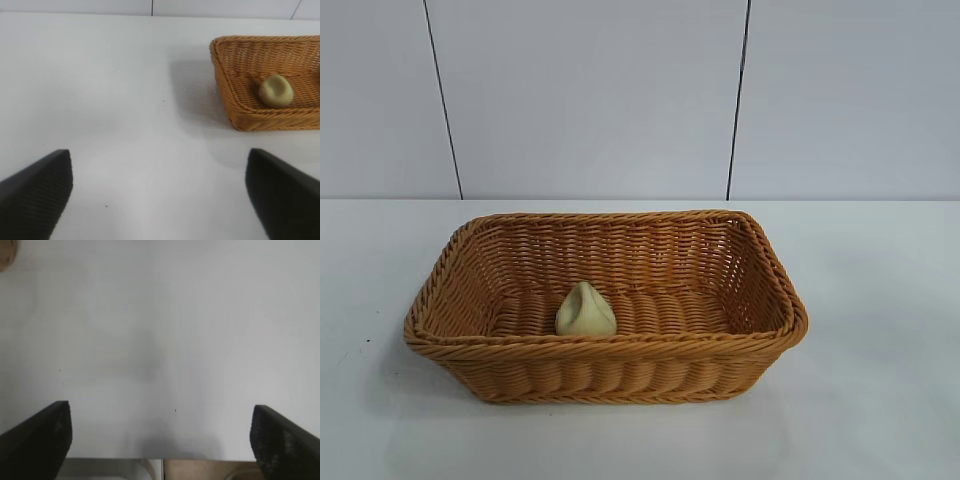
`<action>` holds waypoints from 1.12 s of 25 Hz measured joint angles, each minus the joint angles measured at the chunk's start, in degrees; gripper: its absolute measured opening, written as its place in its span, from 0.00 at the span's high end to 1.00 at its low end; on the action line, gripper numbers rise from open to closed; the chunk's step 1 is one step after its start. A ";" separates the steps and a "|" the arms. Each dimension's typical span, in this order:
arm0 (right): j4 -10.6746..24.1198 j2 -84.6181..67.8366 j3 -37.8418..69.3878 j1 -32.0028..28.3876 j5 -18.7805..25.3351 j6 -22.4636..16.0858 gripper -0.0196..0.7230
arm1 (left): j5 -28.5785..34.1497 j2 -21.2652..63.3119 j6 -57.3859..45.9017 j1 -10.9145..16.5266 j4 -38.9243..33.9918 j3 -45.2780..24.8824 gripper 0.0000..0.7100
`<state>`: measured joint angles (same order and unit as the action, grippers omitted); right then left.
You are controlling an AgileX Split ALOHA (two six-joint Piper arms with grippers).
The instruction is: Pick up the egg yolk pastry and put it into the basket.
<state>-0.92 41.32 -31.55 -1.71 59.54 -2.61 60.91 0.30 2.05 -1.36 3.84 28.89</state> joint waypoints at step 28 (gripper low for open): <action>-0.24 -41.52 3.16 0.00 -1.02 1.40 0.07 | 0.00 0.00 0.00 0.00 0.00 0.00 0.03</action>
